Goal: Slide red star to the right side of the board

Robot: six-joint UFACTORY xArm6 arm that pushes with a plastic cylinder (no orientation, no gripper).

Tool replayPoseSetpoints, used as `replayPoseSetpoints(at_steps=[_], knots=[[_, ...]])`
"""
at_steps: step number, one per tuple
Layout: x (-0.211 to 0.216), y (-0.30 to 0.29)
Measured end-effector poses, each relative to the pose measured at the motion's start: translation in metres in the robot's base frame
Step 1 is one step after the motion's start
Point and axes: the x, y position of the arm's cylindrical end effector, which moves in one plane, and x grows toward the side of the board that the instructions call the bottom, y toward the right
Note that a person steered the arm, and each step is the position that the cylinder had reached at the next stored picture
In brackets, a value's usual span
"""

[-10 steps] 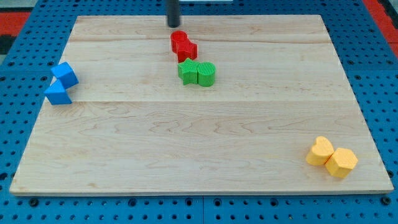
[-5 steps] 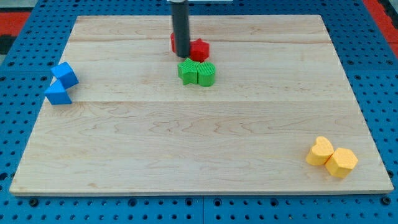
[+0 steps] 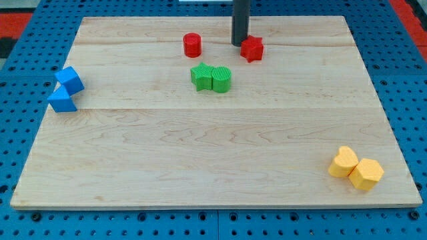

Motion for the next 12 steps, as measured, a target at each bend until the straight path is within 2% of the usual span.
replayPoseSetpoints(at_steps=[3,4,6,10,11,12], knots=[[0.060,0.067],[0.067,0.071],[0.109,0.069],[0.106,0.116],[0.105,0.115],[0.078,0.090]])
